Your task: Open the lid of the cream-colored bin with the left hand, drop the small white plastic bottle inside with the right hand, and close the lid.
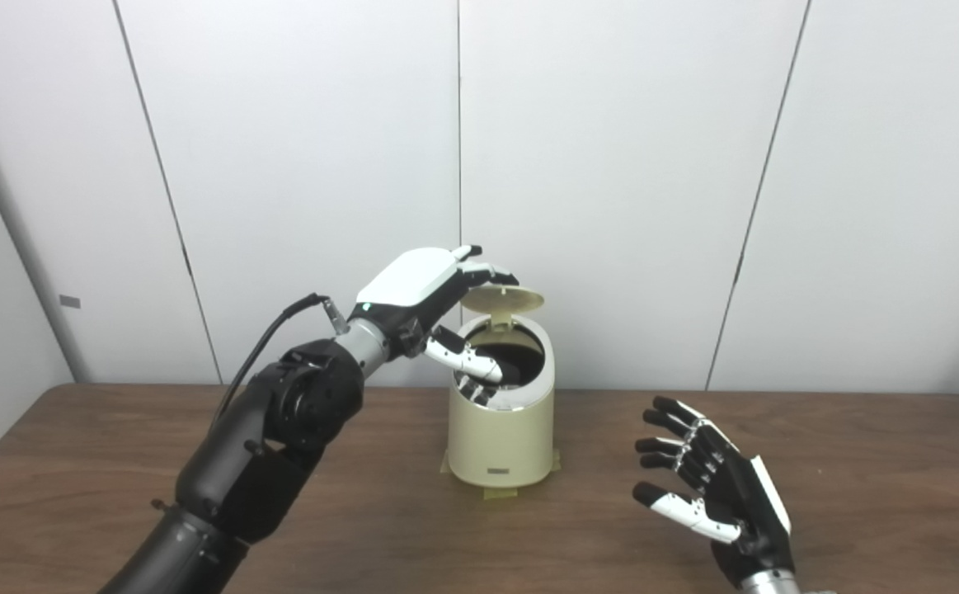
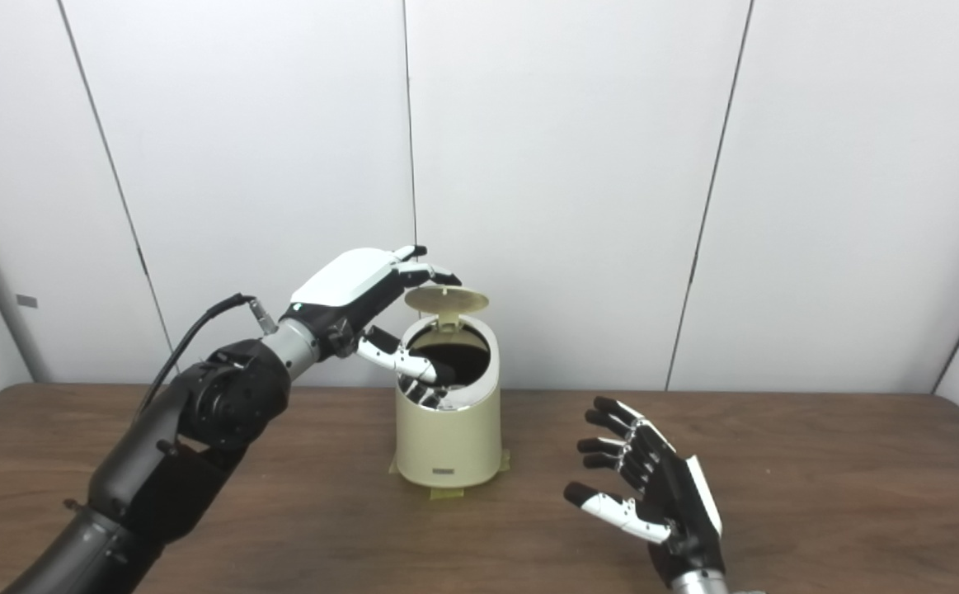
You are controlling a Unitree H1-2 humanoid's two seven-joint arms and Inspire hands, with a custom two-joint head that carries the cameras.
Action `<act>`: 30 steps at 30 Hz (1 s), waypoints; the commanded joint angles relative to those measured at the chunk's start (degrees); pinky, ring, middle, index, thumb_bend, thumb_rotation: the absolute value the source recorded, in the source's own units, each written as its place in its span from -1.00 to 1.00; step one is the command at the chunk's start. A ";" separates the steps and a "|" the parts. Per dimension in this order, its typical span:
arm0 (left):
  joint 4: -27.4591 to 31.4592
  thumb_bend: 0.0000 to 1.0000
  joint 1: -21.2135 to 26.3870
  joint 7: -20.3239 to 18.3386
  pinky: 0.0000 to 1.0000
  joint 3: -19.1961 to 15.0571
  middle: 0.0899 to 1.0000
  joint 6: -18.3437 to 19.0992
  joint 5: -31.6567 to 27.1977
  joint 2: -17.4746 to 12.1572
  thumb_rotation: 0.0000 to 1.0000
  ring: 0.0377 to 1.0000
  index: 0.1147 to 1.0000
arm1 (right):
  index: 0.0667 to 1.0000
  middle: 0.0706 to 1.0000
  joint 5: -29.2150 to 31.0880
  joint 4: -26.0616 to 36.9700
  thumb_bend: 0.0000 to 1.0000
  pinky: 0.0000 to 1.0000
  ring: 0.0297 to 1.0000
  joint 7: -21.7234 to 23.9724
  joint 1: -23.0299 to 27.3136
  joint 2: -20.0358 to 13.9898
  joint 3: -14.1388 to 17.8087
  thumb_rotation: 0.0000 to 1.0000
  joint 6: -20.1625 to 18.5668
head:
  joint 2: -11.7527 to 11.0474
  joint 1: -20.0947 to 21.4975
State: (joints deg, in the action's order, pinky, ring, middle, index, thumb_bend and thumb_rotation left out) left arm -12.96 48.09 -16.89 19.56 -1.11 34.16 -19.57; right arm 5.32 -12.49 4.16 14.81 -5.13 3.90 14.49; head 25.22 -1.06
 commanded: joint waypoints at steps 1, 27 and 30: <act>2.65 1.00 2.00 -0.24 1.00 -1.09 0.70 -0.45 -0.59 -1.20 -0.07 1.00 0.66 | 0.51 0.52 0.10 1.22 0.76 0.17 0.28 -0.33 1.98 0.04 0.17 -0.46 1.38 | 0.05 -0.06; 9.81 0.98 -2.51 -5.60 1.00 -1.30 0.62 -1.25 0.68 -4.93 -0.07 0.98 0.58 | 0.53 0.53 -0.05 3.44 0.69 0.08 0.23 -0.36 2.03 0.72 -0.12 -0.51 -0.61 | 1.61 0.22; 10.11 0.96 -2.84 -5.95 1.00 -1.07 0.62 -1.25 1.34 -5.13 -0.12 0.97 0.57 | 0.52 0.53 0.30 3.45 0.72 0.07 0.22 -0.29 2.08 0.79 -0.06 -0.51 -0.69 | 1.86 0.20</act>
State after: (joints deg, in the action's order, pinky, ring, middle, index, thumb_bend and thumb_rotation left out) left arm -4.78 42.96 -23.18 19.16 -1.54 35.12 -23.68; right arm 5.22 -11.01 4.10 14.84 -4.33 3.68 13.30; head 27.07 -0.79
